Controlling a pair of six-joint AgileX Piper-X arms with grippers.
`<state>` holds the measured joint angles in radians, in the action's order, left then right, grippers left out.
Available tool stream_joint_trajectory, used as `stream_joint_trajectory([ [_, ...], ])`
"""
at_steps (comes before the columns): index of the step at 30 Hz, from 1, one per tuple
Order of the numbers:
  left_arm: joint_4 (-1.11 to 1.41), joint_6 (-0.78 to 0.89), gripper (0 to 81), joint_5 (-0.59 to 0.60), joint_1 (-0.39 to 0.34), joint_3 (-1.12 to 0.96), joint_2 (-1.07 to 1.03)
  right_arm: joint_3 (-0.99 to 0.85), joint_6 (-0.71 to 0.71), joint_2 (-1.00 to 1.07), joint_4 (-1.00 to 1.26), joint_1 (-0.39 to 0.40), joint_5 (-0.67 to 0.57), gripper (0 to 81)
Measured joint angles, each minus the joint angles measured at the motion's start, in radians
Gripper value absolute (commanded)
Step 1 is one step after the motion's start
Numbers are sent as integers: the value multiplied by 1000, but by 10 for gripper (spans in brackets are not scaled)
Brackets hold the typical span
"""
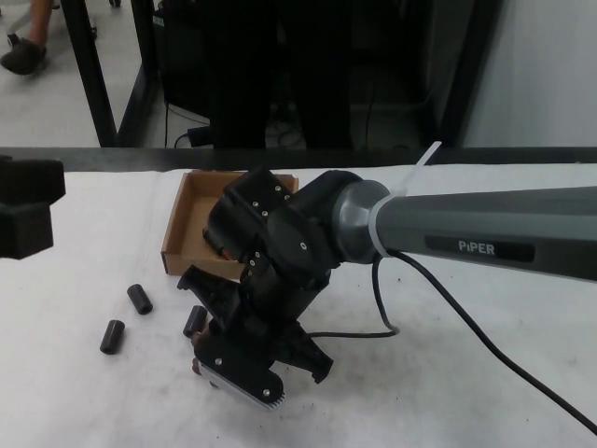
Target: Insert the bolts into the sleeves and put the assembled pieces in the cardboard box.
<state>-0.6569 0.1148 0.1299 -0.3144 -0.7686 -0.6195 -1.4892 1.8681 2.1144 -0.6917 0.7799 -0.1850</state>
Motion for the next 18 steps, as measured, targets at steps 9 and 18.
stream_joint_trajectory([
  [9, 0, -2, 382, 0, 0, 0, 0, 0, 39, 1, -18, 0, 0, 1],
  [18, 0, -2, 382, 0, 0, 0, 0, -3, -14, 1, -23, 8, 66, 2],
])
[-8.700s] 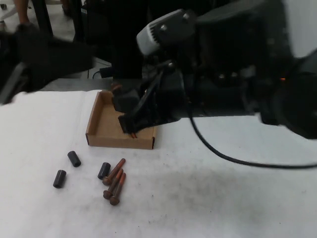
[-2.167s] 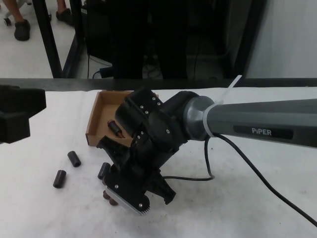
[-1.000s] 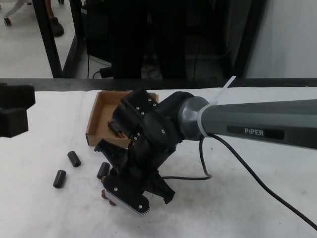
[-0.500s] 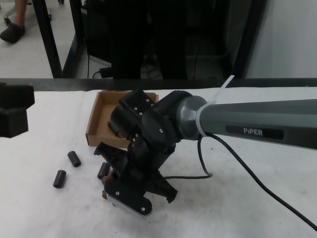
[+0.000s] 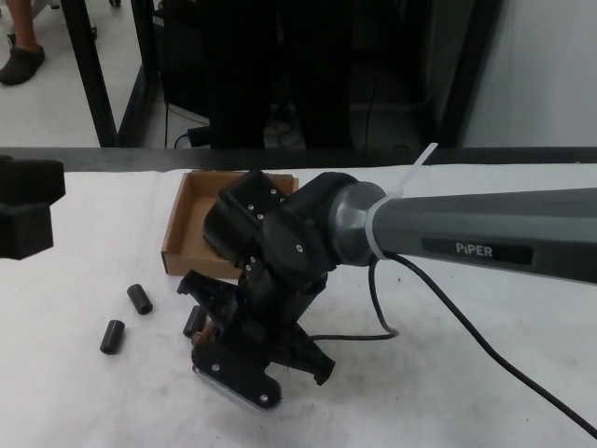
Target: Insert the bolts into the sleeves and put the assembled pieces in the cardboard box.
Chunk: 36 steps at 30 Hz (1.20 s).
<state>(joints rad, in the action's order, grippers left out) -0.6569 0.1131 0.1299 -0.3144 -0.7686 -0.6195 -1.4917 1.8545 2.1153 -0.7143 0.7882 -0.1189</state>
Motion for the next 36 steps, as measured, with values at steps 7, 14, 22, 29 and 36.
stream_joint_trajectory([
  [7, 0, 27, 382, 0, 0, 0, 0, -2, -317, -20, -7, 6, 88, 2],
  [14, 0, 39, 382, 2, 0, 0, 0, 16, -725, -128, -38, 0, 82, 2],
  [22, -50, 40, 382, -32, 0, 0, -13, 16, -1164, -357, -97, 0, -59, 2],
  [29, -84, 2, 382, -73, 0, 0, -166, 16, -1380, -504, -260, 0, -68, 2],
  [36, -78, -66, 382, -172, 0, 0, -493, 43, -1555, -647, -353, 0, -68, 2],
])
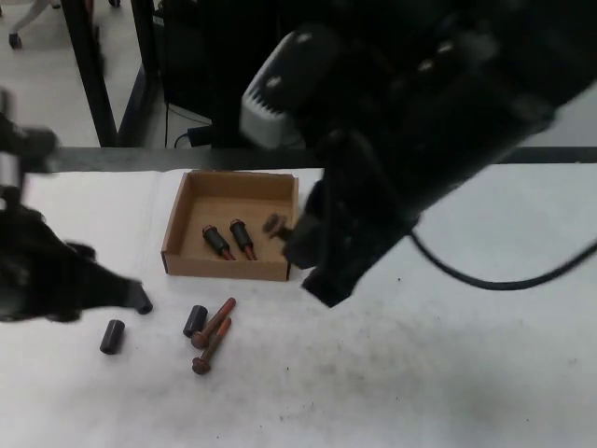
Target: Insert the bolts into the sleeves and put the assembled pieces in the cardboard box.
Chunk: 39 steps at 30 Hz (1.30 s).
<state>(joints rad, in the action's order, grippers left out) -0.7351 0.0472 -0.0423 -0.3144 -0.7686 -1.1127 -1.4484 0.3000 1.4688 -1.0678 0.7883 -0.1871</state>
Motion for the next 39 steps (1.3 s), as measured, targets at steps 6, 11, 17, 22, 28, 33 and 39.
stream_joint_trajectory([
  [6, 65, -3, 382, -25, 0, 0, -214, 24, -108, -108, -18, 0, 20, 2],
  [11, 121, -40, 353, -34, 0, 0, -280, 42, -160, -169, -19, 0, 40, 2],
  [17, 190, -103, 332, -98, 0, 0, -311, 89, -182, -203, -20, 0, 54, 2],
  [22, 208, -127, 332, -108, 0, -2, -343, 122, -181, -205, -21, 0, 56, 2],
  [28, 221, -101, 332, -91, 0, -2, -427, 125, -181, -205, -21, 0, 57, 2],
  [33, 249, -83, 332, -91, 0, -2, -459, 125, -181, -205, -21, 0, 57, 2],
  [39, 275, -77, 332, -91, 0, -2, -474, 125, -181, -205, -21, 0, 57, 2],
])
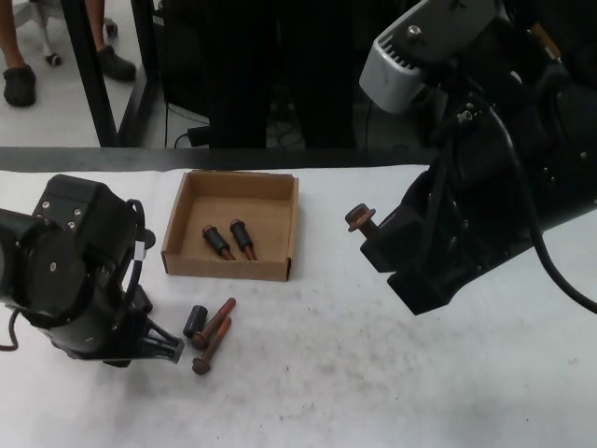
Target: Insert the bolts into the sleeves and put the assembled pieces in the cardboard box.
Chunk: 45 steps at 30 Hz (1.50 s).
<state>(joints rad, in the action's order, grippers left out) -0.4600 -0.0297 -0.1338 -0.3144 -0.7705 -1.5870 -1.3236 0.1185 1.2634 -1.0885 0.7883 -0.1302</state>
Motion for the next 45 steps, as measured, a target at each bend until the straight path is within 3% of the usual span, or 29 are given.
stream_joint_trajectory([
  [18, 40, 0, 332, -52, 0, -2, -32, 1, 0, 0, 2, 0, 0, 2],
  [38, 53, 160, 330, -52, 0, -5, -67, 1, 0, 0, 0, 0, 0, 2],
  [45, 59, 196, 194, -52, 0, -7, -71, 1, 0, 0, -1, 0, 1, 2],
])
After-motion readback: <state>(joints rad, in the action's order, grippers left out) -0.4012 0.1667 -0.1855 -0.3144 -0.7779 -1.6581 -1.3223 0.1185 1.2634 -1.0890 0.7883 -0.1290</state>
